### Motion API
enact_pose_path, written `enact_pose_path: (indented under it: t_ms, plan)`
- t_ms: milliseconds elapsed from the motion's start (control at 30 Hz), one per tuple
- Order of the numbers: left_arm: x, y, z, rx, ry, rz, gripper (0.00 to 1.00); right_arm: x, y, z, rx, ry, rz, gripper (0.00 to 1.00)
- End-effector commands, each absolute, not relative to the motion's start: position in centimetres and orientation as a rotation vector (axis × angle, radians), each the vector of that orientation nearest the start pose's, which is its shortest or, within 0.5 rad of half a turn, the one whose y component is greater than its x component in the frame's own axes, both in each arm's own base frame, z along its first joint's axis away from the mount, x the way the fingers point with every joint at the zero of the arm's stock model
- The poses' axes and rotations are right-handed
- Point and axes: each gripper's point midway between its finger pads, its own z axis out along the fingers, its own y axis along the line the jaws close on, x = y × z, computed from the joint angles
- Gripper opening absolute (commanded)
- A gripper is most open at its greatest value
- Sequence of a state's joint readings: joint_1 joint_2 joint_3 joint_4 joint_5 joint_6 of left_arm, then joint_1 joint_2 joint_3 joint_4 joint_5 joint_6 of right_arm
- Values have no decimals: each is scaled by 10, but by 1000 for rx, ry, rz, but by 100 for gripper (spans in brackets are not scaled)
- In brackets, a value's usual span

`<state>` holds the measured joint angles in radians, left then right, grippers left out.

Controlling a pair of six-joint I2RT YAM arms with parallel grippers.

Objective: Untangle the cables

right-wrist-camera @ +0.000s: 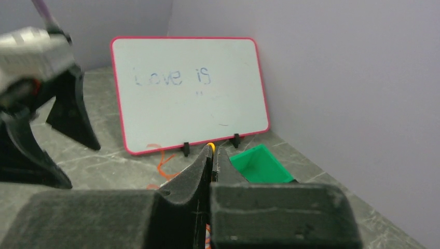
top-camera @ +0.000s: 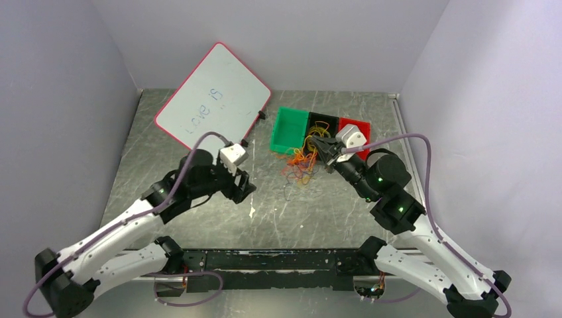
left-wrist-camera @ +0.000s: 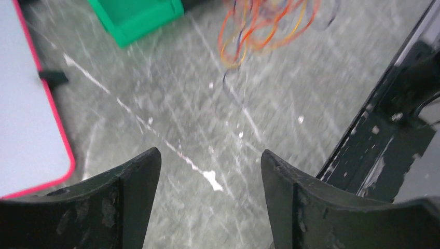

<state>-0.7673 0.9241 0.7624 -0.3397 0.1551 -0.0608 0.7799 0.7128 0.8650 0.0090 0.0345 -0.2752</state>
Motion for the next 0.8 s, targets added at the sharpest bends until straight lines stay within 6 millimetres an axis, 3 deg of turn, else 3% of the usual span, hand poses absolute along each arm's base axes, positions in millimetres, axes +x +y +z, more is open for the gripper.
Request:
enact_pose_path:
  t_ms: [0, 67, 133, 500, 767]
  plan:
    - [206, -237, 234, 729, 1781, -718, 81, 217, 213, 385, -771, 1194, 453, 0]
    - [205, -238, 249, 715, 1722, -742, 90, 211, 220, 387, -792, 1173, 496, 0]
    - [205, -239, 259, 699, 1687, -759, 93, 208, 224, 389, -803, 1171, 528, 0]
    - [187, -254, 292, 765, 1539, -898, 91, 188, 250, 378, -979, 1110, 642, 0]
    - [176, -264, 298, 877, 1476, -941, 88, 162, 262, 371, -1136, 998, 720, 0]
